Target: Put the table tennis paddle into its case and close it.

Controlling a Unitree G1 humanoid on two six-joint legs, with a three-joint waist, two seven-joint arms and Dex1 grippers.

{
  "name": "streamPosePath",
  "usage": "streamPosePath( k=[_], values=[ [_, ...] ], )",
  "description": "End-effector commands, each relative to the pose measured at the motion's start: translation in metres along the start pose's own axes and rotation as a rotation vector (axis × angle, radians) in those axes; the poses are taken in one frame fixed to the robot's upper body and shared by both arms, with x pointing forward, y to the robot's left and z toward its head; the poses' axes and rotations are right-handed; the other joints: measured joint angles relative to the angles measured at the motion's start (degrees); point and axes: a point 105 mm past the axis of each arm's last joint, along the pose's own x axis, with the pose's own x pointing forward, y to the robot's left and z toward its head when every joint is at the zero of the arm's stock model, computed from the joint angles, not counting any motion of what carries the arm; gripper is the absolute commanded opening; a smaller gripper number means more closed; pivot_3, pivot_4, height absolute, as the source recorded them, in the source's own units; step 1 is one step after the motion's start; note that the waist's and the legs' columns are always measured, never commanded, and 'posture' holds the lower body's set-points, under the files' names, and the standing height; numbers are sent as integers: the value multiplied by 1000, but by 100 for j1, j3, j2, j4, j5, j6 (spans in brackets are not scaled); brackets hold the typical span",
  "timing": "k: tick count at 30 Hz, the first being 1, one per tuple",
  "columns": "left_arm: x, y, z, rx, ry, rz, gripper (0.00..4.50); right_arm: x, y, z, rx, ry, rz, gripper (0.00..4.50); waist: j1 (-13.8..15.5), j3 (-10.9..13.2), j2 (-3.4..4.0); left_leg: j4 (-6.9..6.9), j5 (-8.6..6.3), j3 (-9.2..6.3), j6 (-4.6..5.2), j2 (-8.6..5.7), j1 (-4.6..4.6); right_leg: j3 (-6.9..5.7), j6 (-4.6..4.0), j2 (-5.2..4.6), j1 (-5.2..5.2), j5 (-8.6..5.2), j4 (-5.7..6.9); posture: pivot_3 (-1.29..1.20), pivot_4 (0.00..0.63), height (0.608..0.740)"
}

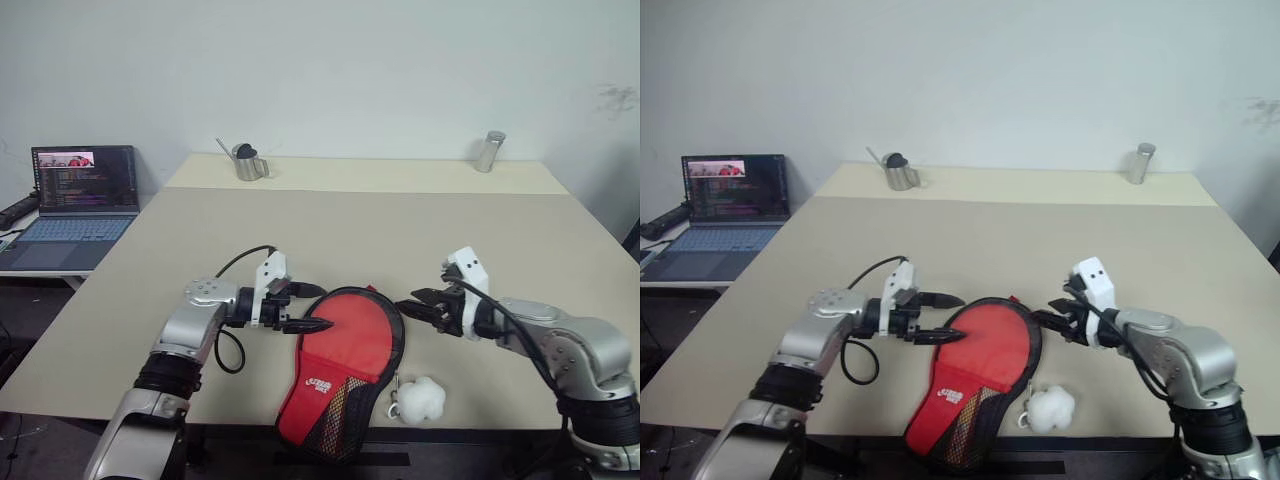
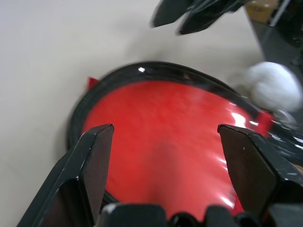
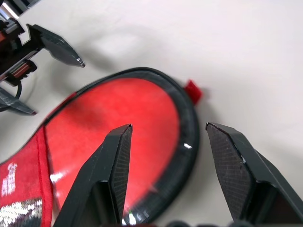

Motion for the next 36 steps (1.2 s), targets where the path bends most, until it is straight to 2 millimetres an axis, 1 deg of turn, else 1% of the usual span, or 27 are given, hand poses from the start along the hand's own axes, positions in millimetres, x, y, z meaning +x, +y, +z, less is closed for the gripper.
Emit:
streamPosePath(
  k=[1,5,8,11,15,18,23,24,25,31,36],
  values=[
    [-11,-4,20,37,-40,-5,3831,9,-4,-2,-19,-36,-14,2750,-1,1,1,0,0,0,0,0,0,0,0,0,0,0,0,0,150,740],
    [-15,-3,21,29,-46,20,3831,21,-14,-17,-2,-27,-42,2750,-6,1,1,0,0,1,0,0,1,1,0,0,0,0,1,0,150,740],
    [-16,-8,22,28,-47,-2,3831,24,-18,-24,5,-21,-49,2750,-15,2,2,-1,0,3,0,0,1,2,0,0,-3,0,3,0,150,740],
    [-19,-15,22,35,-26,-37,3831,26,-15,-27,31,-15,-24,2750,-49,2,3,-2,0,3,0,1,1,2,-1,1,-4,0,3,0,150,740],
    [-27,-16,14,68,35,-36,3831,29,-9,-29,100,-15,19,2750,-65,2,4,-2,0,2,0,3,2,1,-1,1,-4,0,5,0,150,740],
    [-32,-16,12,86,62,-35,3831,30,-8,-28,132,-15,26,2141,-65,3,4,-1,0,3,0,3,3,2,-1,1,-3,0,5,0,150,740],
    [-34,-15,12,94,70,-22,3831,36,-19,-27,104,-5,-33,483,-74,3,4,-1,0,4,0,3,4,3,-2,1,-3,0,6,0,150,740],
    [-35,-15,12,94,69,-20,3831,37,-21,-26,97,-7,-40,184,-75,3,4,-1,0,4,0,3,6,2,-2,1,-3,0,8,0,150,740],
    [-36,-16,12,92,69,-18,3831,38,-23,-24,82,-8,-48,19,-75,3,4,-1,0,4,0,3,7,3,-2,1,-3,0,9,0,150,740],
    [-39,-19,11,85,75,-10,3831,43,-26,-7,7,-20,-36,19,-89,3,5,1,0,11,0,3,15,9,-5,1,-1,5,15,0,150,740],
    [-37,-21,11,80,73,-9,3831,55,-27,15,-60,-49,-15,19,-91,5,7,0,0,12,0,3,15,9,-5,1,-2,5,15,0,150,740]
  ],
)
